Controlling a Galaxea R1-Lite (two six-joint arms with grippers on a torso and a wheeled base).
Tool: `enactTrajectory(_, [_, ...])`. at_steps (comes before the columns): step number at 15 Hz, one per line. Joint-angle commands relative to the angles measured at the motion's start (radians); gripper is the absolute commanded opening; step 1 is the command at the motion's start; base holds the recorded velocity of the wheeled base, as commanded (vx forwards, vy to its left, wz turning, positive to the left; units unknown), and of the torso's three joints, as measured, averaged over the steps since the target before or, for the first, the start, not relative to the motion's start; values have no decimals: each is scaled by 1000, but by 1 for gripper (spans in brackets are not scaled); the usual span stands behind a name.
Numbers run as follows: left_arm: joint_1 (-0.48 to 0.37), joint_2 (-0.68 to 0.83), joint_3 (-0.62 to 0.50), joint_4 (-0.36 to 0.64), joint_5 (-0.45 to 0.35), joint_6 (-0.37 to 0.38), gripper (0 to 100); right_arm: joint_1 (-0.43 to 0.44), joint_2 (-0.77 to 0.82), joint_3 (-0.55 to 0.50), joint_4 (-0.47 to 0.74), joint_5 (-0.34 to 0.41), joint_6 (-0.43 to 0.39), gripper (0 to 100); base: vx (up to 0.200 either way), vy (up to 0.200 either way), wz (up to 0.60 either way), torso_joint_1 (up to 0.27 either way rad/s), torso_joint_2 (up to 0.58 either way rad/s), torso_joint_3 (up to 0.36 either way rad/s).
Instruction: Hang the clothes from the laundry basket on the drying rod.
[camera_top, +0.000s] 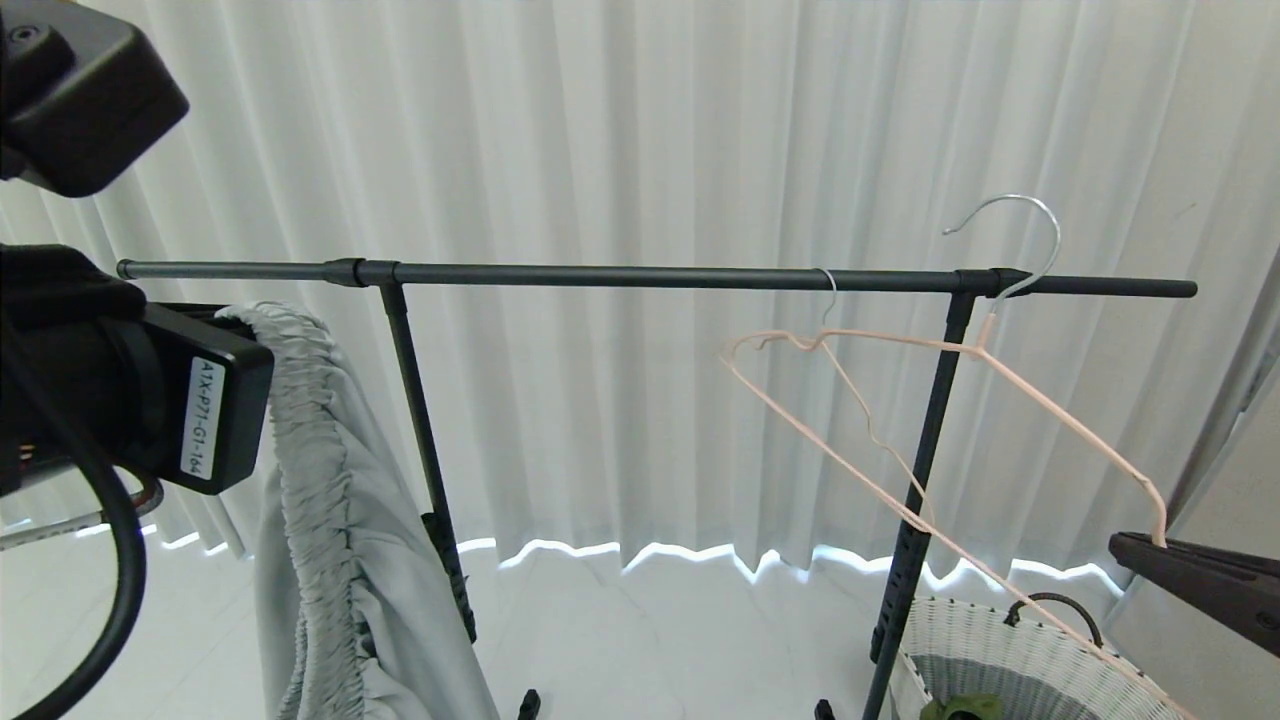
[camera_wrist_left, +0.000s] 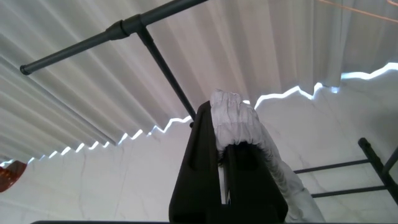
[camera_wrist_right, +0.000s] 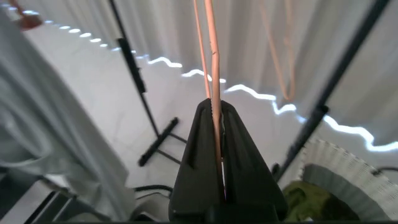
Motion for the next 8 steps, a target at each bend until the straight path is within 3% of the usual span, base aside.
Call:
enactTrajectory(1, [0, 1, 0, 0, 0, 0, 0, 14, 2, 6, 0, 30, -1, 0, 0, 0, 0, 0, 0, 0])
enactTrajectory(8, [0, 3, 0, 0, 2, 0, 0, 46, 1, 20, -3, 56, 1, 0, 0, 0, 0, 0, 0, 0])
